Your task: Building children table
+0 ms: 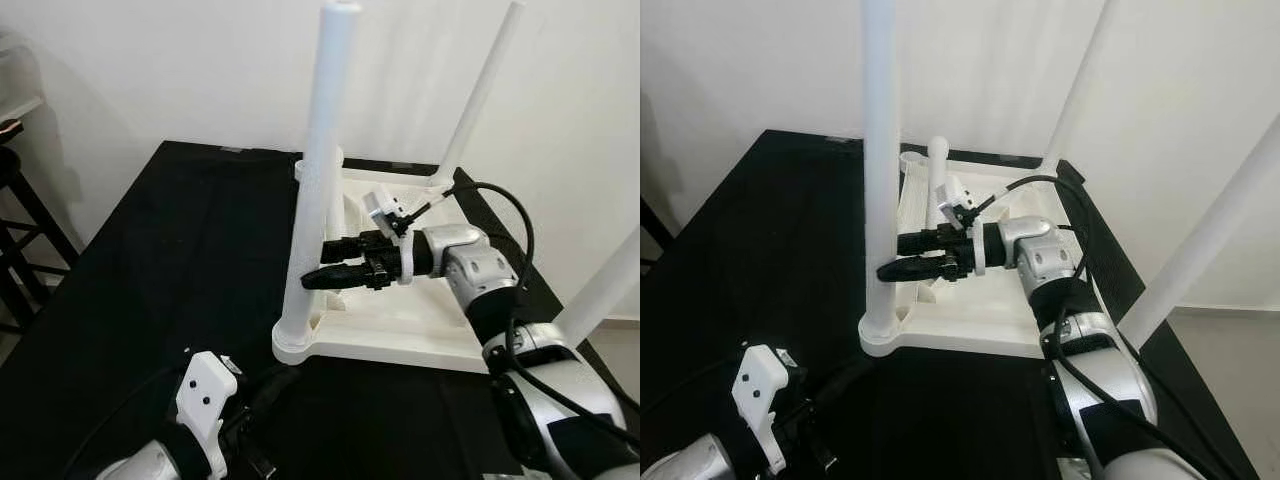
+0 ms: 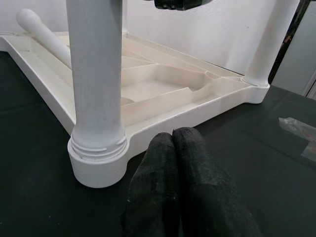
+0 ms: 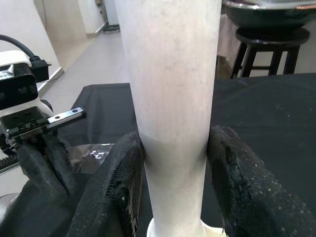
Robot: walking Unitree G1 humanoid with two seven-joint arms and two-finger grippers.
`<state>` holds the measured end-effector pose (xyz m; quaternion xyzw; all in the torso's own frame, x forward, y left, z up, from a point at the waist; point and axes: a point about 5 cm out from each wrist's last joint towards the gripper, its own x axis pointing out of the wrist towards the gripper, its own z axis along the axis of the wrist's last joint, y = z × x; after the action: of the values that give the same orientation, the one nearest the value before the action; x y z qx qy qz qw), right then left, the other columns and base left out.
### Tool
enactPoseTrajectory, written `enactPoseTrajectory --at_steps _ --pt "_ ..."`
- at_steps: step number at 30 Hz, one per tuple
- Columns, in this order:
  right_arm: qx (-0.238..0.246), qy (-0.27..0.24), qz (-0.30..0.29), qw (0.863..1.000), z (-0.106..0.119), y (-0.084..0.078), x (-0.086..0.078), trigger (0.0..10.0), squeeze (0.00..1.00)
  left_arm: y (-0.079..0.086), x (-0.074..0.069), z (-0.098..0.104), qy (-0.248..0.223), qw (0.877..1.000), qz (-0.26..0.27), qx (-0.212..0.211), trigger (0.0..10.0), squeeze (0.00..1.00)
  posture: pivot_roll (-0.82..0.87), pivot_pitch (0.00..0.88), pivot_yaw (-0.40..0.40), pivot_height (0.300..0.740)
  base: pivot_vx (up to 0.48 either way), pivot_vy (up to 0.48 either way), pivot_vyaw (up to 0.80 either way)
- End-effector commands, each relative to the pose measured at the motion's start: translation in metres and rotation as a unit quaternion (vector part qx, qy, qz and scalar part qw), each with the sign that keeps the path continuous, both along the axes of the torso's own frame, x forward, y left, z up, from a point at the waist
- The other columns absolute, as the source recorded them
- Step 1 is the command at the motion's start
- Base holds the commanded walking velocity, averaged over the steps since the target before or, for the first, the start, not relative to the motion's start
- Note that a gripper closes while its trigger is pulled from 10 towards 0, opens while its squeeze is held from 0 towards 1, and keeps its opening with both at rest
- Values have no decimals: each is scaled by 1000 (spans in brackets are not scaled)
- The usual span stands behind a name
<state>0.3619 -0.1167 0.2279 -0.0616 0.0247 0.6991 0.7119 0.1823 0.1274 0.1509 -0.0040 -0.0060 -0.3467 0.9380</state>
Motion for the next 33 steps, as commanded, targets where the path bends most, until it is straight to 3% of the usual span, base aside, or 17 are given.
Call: enactPoseTrajectory --at_steps 1,5,7,8,9,10,11,12,14,16,18,21,22,27,28,31,33 --pt "3 -16 -72 997 -8 -16 1 0 0 0 -1 2 -4 1000 -1 -5 10000 0 100 70 -106 740 0 0 0" --pt "-2 -20 -121 992 -20 -19 -4 0 0 1 -1 3 -7 1000 1 -7 10000 0 88 83 -101 740 0 0 0" --pt "-9 -17 -179 984 -37 -17 -20 0 0 2 0 5 -10 1000 2 -10 10000 0 84 97 -104 740 0 0 0" --pt "-2 -6 -286 958 -48 -6 -28 0 0 3 0 5 -11 1000 2 -10 10000 0 88 101 -107 740 0 0 0" --pt "-2 -6 -286 958 -48 -6 -28 0 0 3 0 5 -11 1000 2 -10 10000 0 88 101 -107 740 0 0 0" --pt "35 55 -433 899 -68 9 -48 0 0 4 0 6 -12 1000 1 -10 10000 0 81 103 -107 740 0 0 0" --pt "35 55 -433 899 -68 9 -48 0 0 4 0 6 -12 1000 1 -10 10000 0 81 103 -107 740 0 0 0" --pt "-21 98 -417 903 -92 36 -80 0 0 6 2 7 -13 1000 -1 -11 10000 0 78 118 -86 740 0 0 0" --pt "12 50 -457 888 -79 34 -84 0 0 7 5 6 -11 1000 -6 -4 10000 0 53 91 -63 740 0 0 0" --pt "12 50 -457 888 -79 34 -84 0 0 7 5 6 -11 1000 -6 -4 10000 0 53 91 -63 740 0 0 0" --pt "2 47 -481 876 -82 17 -74 0 0 5 6 5 -2 1000 -16 -10 10000 0 72 88 -80 740 0 0 0" --pt "-26 56 -464 884 -88 23 -81 0 0 2 5 3 15 999 -44 -15 10000 0 75 82 -87 740 0 0 0" --pt "-37 56 -458 886 -87 27 -85 10000 0 1 5 3 19 999 -49 -16 10000 0 77 82 -89 740 0 0 0" --pt "-42 74 -449 890 -79 35 -95 10000 31 0 6 4 20 998 -48 -24 10000 0 77 77 -91 740 0 0 0" --pt "-22 82 -421 903 -75 37 -94 10000 1000 0 6 4 21 998 -48 -25 10000 0 78 74 -90 740 0 0 0" --pt "0 84 -389 917 -69 39 -93 10000 1000 0 6 4 21 998 -49 -26 10000 0 78 70 -92 740 0 0 0" --pt "37 73 -314 946 -56 40 -90 10000 1000 -1 6 4 22 998 -52 -29 10000 0 79 64 -92 740 0 0 0"
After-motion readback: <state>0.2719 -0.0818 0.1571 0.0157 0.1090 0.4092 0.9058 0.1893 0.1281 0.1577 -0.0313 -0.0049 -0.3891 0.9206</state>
